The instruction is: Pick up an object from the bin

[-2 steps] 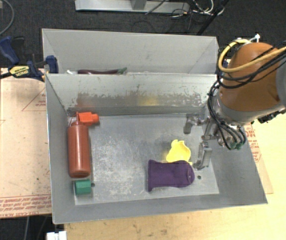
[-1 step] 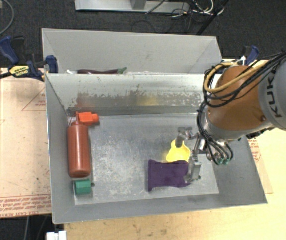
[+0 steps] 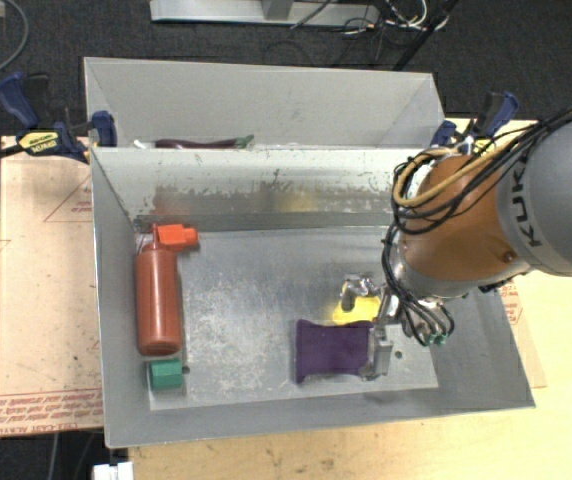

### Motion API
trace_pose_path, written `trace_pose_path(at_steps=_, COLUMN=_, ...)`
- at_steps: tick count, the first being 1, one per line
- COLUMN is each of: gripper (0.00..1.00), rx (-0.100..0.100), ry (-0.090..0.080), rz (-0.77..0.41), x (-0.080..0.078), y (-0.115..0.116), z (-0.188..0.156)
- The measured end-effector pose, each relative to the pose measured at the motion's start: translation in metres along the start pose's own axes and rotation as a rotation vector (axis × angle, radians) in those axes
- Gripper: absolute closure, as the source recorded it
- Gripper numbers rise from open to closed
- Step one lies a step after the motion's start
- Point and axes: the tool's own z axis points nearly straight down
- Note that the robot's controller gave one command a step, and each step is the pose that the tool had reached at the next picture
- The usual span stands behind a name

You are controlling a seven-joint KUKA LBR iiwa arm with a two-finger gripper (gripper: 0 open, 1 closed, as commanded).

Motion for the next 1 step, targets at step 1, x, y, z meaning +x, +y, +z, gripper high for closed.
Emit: trace_pose_path(at_steps=1, gripper=0.00, rx=-0.001, ry=-0.008, rz=-0.001, x=0.0125, y=0.0046, z=-0.0063)
